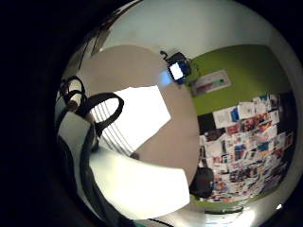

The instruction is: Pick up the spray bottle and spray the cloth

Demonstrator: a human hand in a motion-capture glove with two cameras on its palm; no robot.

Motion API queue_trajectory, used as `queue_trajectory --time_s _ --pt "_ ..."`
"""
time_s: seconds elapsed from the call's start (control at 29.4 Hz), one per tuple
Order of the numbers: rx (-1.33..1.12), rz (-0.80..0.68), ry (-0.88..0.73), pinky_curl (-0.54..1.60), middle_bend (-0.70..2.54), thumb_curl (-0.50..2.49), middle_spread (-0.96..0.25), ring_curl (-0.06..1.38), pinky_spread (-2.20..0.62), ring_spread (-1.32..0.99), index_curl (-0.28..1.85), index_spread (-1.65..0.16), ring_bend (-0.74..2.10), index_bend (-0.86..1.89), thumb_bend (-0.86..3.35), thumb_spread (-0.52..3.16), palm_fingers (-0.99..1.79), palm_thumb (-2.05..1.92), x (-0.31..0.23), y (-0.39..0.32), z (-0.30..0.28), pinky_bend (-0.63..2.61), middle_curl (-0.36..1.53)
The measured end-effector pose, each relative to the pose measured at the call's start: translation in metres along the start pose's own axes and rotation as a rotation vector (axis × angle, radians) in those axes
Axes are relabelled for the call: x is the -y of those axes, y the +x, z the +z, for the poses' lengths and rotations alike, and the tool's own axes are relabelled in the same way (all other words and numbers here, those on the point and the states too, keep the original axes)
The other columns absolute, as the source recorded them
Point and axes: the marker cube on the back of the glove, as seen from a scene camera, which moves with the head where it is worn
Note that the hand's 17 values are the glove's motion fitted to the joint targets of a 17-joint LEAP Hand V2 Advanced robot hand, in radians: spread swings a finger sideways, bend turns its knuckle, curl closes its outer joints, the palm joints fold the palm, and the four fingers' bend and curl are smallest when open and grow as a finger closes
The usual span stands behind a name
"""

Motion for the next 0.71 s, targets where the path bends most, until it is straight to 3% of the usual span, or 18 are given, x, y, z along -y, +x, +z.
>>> queue_trajectory --time_s 0.44,0.71 --pt "0.501 0.116 -0.055 0.41 0.64 0.75 -0.2 0.45 -0.32 -0.25 0.61 -0.3 0.66 0.19 -0.03 0.34 1.36 0.99 0.011 -0.002 0.005 0.4 0.52" --pt "0.814 0.114 -0.076 0.41 0.65 0.75 -0.19 0.46 -0.32 -0.24 0.61 -0.29 0.66 0.19 -0.03 0.34 1.36 0.99 0.017 -0.008 0.004 0.4 0.52"
